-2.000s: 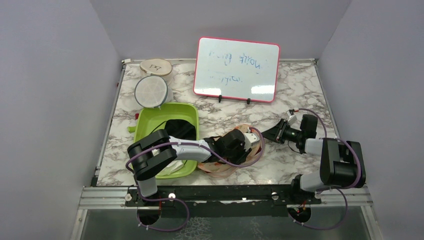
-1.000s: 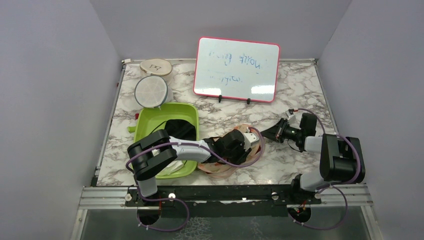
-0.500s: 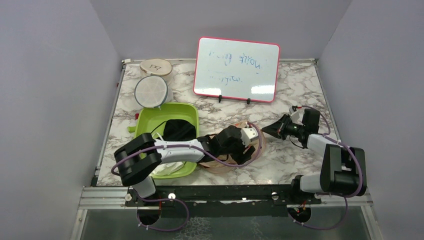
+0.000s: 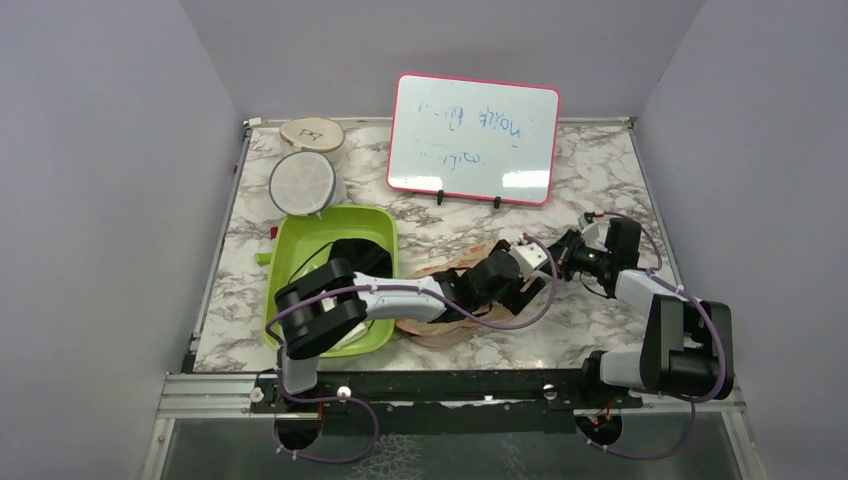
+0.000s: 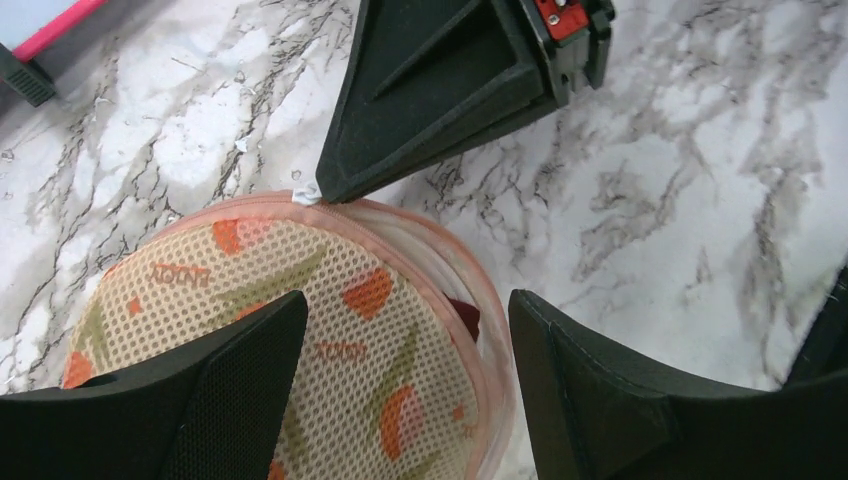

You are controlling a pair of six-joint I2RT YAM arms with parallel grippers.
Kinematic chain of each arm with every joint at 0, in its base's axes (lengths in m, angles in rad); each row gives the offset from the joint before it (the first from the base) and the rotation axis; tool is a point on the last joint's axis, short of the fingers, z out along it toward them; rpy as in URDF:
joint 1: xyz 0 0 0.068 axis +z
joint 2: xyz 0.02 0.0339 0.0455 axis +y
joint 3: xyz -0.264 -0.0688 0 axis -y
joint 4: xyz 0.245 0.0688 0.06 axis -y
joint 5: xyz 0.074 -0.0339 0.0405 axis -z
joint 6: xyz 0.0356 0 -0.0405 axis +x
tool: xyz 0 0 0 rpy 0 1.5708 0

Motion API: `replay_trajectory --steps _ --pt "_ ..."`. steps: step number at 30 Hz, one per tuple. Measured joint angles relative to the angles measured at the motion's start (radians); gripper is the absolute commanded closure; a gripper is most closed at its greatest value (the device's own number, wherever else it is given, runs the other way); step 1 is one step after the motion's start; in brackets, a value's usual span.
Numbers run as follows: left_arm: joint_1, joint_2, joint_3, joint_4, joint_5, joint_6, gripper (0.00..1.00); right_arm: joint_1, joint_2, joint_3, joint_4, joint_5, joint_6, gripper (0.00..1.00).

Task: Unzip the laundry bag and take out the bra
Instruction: Unzip the laundry bag at the center of the board.

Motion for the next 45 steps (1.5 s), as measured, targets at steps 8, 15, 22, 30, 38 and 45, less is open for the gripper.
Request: replay_trajectory --steps 8,15,22,30,38,45 --pt "-0.043 0.129 0.050 0.044 -0.175 0.064 0.70 0.000 -0.026 -0.003 -0.023 0.000 -0.002 0.99" --pt "-0.047 0.153 0.006 0.092 -0.209 0.101 1.00 0.000 -0.018 0.005 -0.061 0.000 0.001 0.99" --pt "-0.044 0.095 -0.108 0.171 -0.108 0.124 1.00 0.007 0.029 0.053 -0.115 0.003 0.006 0.99" --pt "-0.044 0.075 -0.193 0.239 0.036 0.147 1.00 0.090 0.073 0.124 -0.147 0.029 0.014 0.99" --pt "-0.042 0.092 -0.193 0.269 0.065 0.154 1.00 0.261 0.132 0.246 -0.168 0.137 0.051 0.99" --pt "-0.038 0.095 -0.193 0.277 0.067 0.159 1.00 0.381 0.271 0.375 -0.175 0.203 0.060 0.99"
